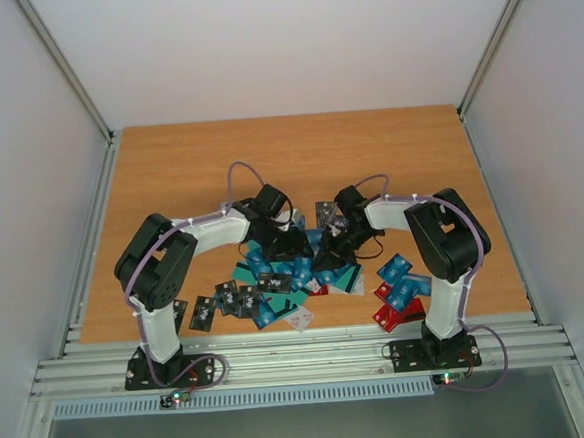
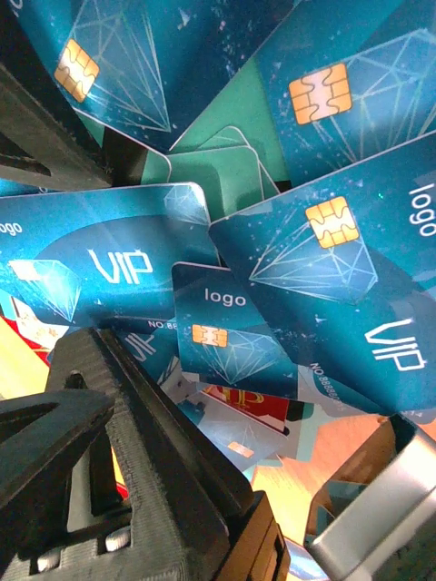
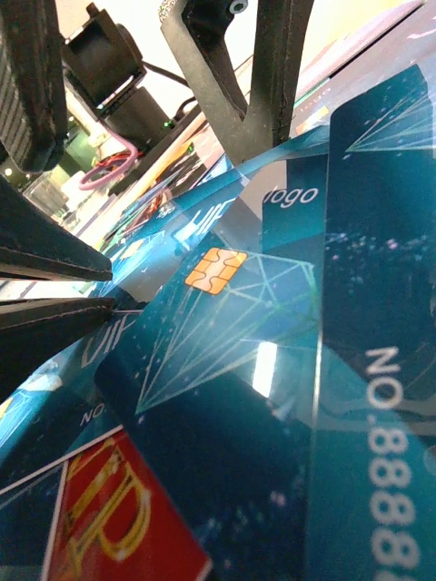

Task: Put the credit cards into the card holder

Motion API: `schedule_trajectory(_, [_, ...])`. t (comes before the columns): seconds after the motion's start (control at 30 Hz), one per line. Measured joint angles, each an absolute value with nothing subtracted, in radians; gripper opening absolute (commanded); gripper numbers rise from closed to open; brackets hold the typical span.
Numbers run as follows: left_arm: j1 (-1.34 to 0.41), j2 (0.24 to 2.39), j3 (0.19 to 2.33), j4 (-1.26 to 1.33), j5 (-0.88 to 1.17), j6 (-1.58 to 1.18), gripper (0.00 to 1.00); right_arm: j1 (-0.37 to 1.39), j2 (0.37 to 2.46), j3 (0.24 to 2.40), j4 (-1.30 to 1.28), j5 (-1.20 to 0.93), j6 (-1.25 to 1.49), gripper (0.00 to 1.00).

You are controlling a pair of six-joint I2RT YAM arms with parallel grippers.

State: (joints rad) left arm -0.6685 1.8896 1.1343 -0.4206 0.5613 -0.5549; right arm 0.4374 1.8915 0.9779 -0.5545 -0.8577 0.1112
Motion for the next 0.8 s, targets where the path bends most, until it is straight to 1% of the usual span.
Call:
schedule_trajectory(0.17, [-0.649,1.885,1.103,-0.366,0.609,-0.579,0.61,0.437,1.892,0.978,-0.554,-0.858,0.107,0.08])
schedule_trajectory(0.3, [-0.641,1.876,1.077,-0.326,0.629,-0.576,0.58,0.437,1.892,0.978,-0.555,-0.858,0.104,0.08])
schedule_trajectory(0.53, [-0.632,1.851,1.019,-0.240,0.662,-0.574,0.57,0.437,1.894,0.984,-0.567,-0.858,0.100,0.08])
schedule_trajectory(0.8, [-0.629,1.832,1.011,-0.175,0.713,-0.577,0.54,0.437,1.901,0.996,-0.591,-0.857,0.091,0.08])
